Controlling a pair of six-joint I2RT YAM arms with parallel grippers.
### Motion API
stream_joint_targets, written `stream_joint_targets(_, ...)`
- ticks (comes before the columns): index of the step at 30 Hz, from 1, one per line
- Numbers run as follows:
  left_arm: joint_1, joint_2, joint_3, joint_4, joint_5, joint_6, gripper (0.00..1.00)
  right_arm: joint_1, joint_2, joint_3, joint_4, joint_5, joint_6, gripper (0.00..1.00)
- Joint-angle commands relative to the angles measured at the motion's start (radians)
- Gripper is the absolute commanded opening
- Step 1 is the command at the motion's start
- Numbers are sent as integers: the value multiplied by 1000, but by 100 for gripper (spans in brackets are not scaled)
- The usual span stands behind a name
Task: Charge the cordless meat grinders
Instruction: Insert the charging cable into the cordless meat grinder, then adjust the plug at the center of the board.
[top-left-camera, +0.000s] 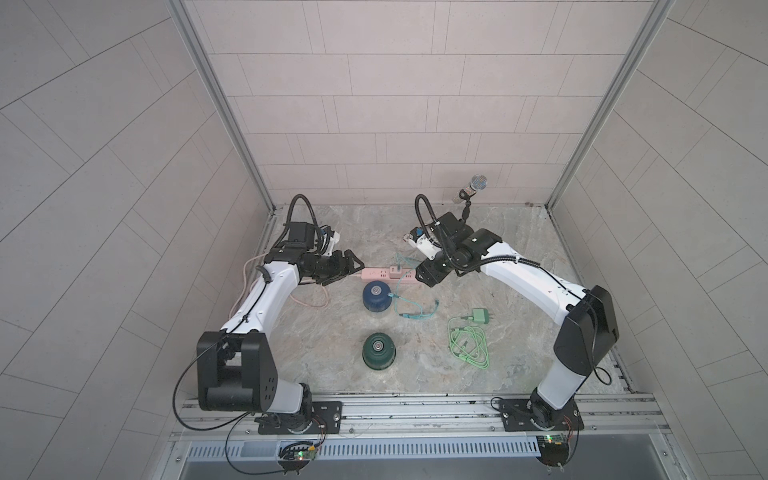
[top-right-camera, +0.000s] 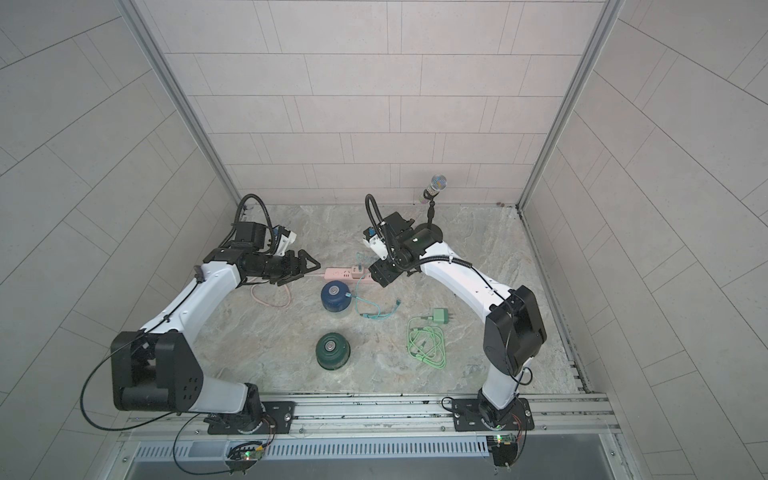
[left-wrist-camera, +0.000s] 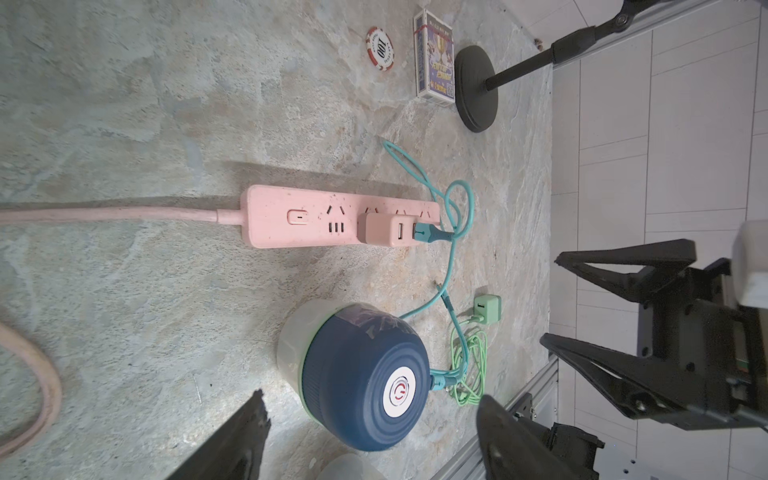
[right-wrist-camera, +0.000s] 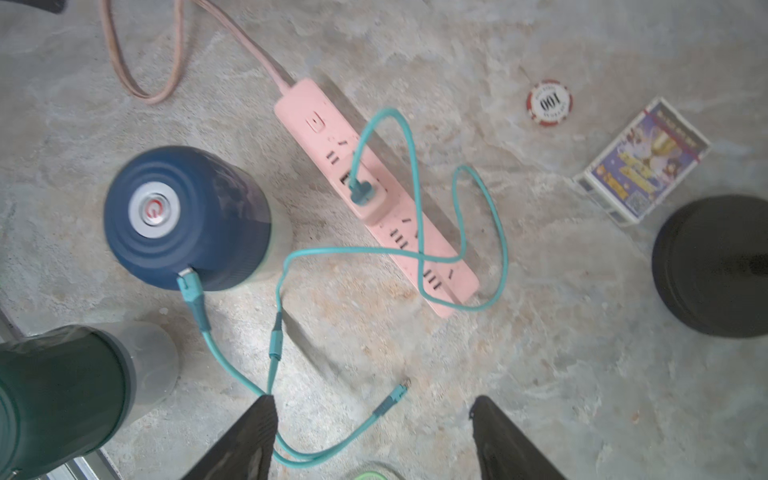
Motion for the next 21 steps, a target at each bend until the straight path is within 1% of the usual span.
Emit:
stream_joint_targets(1, 3, -29, -26, 64, -2, -12, 84, -49, -60, -61, 45, 25, 94, 77)
stream_joint_targets(7, 4, -34, -26, 87, -2, 0, 82, -103, -92, -147, 53, 61, 178, 77)
stream_joint_targets(12, -1, -33, -15, 105, -16, 7, 81, -185, -138, -244, 40, 89, 345, 77)
stream_joint_targets(15, -17, -32, -15, 130, -14, 10, 81, -194, -171, -305, 27, 130, 366, 77)
stream_joint_targets(21, -52, -8, 7, 144, -21, 20, 80, -203, -166, -351, -74, 201, 378, 77)
